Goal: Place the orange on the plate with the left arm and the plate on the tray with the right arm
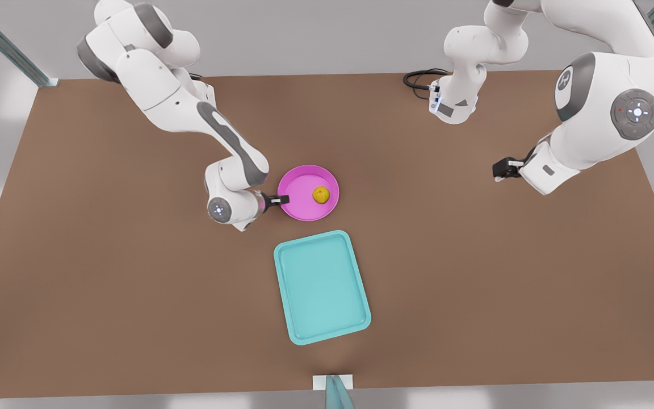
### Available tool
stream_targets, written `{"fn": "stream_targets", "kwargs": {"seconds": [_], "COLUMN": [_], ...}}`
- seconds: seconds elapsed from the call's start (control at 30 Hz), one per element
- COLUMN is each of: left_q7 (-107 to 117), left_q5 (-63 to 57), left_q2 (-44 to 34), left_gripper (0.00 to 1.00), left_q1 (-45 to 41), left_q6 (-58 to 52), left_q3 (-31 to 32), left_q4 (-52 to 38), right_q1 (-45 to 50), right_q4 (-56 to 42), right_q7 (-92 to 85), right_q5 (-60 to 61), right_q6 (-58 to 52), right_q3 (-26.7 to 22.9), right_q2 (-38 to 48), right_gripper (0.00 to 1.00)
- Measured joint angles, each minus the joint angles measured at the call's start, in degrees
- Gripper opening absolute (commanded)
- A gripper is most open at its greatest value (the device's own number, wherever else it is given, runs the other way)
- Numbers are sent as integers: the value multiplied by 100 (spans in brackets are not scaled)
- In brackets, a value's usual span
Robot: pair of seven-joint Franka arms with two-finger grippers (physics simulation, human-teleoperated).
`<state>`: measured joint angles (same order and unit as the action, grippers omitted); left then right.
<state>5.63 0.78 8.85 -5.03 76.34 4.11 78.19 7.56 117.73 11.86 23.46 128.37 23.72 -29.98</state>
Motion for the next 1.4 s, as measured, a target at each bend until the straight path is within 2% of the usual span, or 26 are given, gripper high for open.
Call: {"fn": "stream_targets", "kwargs": {"seconds": [0.2, 0.23, 0.27, 0.3, 0.33, 0.37, 0.6, 0.63, 0.77, 1.0, 1.4], "left_q7": [-157, -178, -199, -219, -238, -256, -354, -365, -404, -455, -504], "left_q5": [-2, -7, -10, -12, -12, -11, -9, -10, -12, -13, -22], "left_q2": [-6, -4, 0, 5, 7, 8, 8, 8, 9, 17, 34], "left_gripper": [100, 100, 100, 100, 100, 100, 100, 100, 100, 100, 100], "left_q1": [-13, -13, -7, 2, 8, 10, -2, 0, 3, 3, 1], "left_q6": [-41, -40, -37, -34, -32, -30, -26, -25, -23, -21, -21], "left_q3": [15, 8, 0, -4, -7, -8, 0, 0, 0, -2, -13], "left_q4": [21, 18, 12, 9, 8, 5, 0, 3, 6, 6, 6], "right_q1": [43, 52, 57, 63, 66, 68, 70, 66, 61, 73, -168], "right_q4": [-74, -95, -118, -144, -161, -169, -221, -228, -258, -269, -272], "right_q7": [69, 77, 81, 75, 56, 30, 57, 64, 61, 54, 56], "right_q5": [8, 10, 15, 29, 58, 90, 14, 7, 28, 55, 70], "right_q6": [65, 71, 77, 82, 88, 94, 113, 113, 110, 50, -319], "right_q3": [0, 0, 0, 0, 0, -4, -9, -6, -1, 62, 537], "right_q2": [-211, -236, -259, -276, -285, -294, -432, -436, -428, -249, 481], "right_gripper": [100, 90, 68, 56, 47, 44, 40, 33, 22, 21, 21]}}
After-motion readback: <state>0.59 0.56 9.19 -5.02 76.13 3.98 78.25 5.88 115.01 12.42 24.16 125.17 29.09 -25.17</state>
